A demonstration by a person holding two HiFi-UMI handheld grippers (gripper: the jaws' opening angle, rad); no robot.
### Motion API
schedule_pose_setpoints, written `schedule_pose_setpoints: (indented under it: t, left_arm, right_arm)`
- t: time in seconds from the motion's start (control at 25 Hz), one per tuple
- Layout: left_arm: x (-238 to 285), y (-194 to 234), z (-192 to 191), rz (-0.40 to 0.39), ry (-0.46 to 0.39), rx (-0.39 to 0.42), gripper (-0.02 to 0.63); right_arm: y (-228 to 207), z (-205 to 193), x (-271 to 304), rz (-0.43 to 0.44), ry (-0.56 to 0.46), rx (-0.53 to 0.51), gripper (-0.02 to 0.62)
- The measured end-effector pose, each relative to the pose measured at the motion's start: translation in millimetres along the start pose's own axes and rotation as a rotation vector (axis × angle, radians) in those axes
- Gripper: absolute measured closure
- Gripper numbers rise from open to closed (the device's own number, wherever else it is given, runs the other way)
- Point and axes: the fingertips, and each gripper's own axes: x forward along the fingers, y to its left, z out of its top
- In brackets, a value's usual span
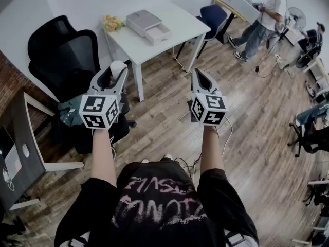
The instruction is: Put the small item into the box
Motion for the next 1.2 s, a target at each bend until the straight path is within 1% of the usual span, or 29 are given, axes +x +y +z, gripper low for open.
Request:
schedule_pose_setpoints:
  t: [0.24,0.36,0.48,0.68,1.2]
  left_arm:
    - [-2.5,-8.1,2.1,-0.017,0.009,0.02,0.426]
    - [-3.3,-13.2,3.9,-0.029,0.002,0.011,0.426]
    - [-4.7,-15.9,2.0,-0.033,0.011,0.02,0.426]
    - [-10.0,-14.2,0.2,-0.033,0.003,0.003,0.426]
    - [-4.3,-15.6,2.8,-0.056,-0.005,-0.001,0.426]
  right_arm:
    - [-3.0,-2.5,-6.1,-0.009,0.005,-0.003,0.589]
    - [-5.2,-3.1,-9.1,-0.014,0.004,-0.002,0.589]
    - [-7.1,-1.5,-13.9,-0.026,-0.011,0.008,0.589]
    - [-6.7,-1.1,-18.5,-0.027,-0.025,0.032,0.586]
    - [-7.4,5.7,-20.2,-0.045,-0.031,0.008,0.586]
